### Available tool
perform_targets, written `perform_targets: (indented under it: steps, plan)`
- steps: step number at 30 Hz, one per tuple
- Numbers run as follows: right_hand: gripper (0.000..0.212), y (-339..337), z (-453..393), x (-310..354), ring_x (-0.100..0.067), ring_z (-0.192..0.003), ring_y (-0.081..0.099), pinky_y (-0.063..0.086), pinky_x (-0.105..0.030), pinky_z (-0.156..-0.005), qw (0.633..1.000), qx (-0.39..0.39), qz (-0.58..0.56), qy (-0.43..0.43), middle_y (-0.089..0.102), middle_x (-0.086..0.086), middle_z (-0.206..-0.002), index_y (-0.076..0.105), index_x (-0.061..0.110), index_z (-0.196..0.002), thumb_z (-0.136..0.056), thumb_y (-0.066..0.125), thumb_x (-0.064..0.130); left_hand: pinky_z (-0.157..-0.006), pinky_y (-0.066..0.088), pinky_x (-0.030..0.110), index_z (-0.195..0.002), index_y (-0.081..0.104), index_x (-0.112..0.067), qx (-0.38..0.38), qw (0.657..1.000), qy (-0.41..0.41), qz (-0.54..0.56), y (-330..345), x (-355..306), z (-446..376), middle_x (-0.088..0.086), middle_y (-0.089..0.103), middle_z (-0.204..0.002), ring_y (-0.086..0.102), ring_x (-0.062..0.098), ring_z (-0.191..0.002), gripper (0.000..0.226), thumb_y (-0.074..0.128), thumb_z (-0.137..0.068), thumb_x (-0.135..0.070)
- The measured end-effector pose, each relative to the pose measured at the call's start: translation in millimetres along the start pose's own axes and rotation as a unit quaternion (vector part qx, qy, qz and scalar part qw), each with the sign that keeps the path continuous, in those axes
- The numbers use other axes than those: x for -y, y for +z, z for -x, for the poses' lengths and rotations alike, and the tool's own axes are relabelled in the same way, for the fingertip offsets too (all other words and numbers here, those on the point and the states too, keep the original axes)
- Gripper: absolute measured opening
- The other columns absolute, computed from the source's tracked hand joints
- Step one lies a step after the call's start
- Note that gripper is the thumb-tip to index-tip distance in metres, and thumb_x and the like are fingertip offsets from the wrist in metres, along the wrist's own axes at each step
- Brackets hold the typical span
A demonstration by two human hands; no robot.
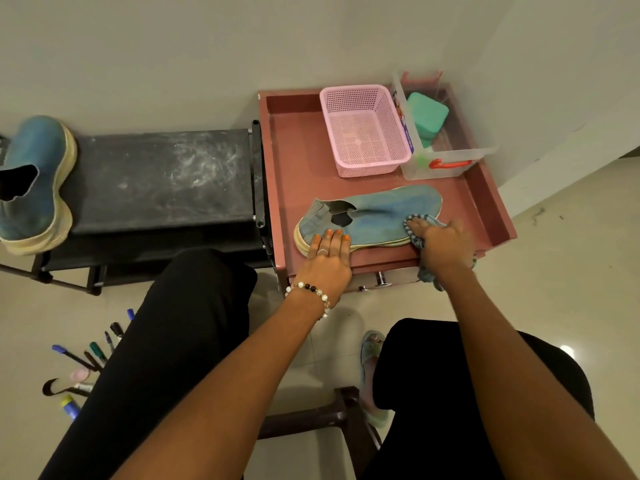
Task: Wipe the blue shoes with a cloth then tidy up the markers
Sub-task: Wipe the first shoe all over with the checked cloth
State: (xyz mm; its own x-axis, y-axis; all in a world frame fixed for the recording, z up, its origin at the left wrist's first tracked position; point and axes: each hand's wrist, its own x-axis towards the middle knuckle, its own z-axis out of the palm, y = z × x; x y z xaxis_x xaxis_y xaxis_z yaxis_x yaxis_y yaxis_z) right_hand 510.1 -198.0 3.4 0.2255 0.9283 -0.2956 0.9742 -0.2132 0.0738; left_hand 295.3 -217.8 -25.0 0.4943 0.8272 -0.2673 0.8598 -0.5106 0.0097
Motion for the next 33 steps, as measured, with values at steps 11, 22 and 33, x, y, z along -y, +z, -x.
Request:
perform_targets:
  steps: [11, 22, 33]
  plan:
    - [0.035, 22.7, 18.3, 68.6, -0.031, -0.117, 0.049, 0.041, -0.036, -0.096, 0.990, -0.029, -0.136, -0.025, 0.060, -0.007, -0.123, 0.056, 0.013, -0.125, -0.091, 0.046, 0.013, -0.118, 0.004, 0.052, -0.147, -0.004, 0.008, 0.023, 1.000, 0.004, -0.009, -6.7, -2.0, -0.1, 0.029, 0.001, -0.155, 0.002, 0.042, -0.144, 0.078, 0.049, -0.090, -0.005]
    - [0.039, 24.3, -16.7, 34.0, -0.032, -0.123, 0.036, 0.037, -0.041, -0.090, 0.990, -0.067, -0.029, 0.120, 0.049, -0.001, -0.136, 0.044, 0.018, -0.134, -0.098, 0.033, 0.008, -0.117, 0.002, 0.054, -0.147, -0.003, 0.009, 0.021, 1.000, 0.008, 0.007, -2.9, -1.4, -2.0, 0.031, -0.001, -0.154, -0.001, 0.044, -0.144, 0.069, 0.039, -0.093, -0.004]
    - [0.056, 36.7, 8.6, 80.3, -0.036, -0.133, 0.029, 0.031, -0.041, -0.106, 0.976, -0.058, -0.169, 0.123, 0.026, -0.010, -0.154, 0.024, 0.007, -0.148, -0.094, 0.040, 0.007, -0.118, 0.004, 0.051, -0.147, -0.003, 0.007, 0.034, 0.999, 0.010, 0.017, -6.1, 1.2, -0.9, 0.027, 0.002, -0.155, 0.001, 0.040, -0.145, 0.079, 0.048, -0.090, -0.007]
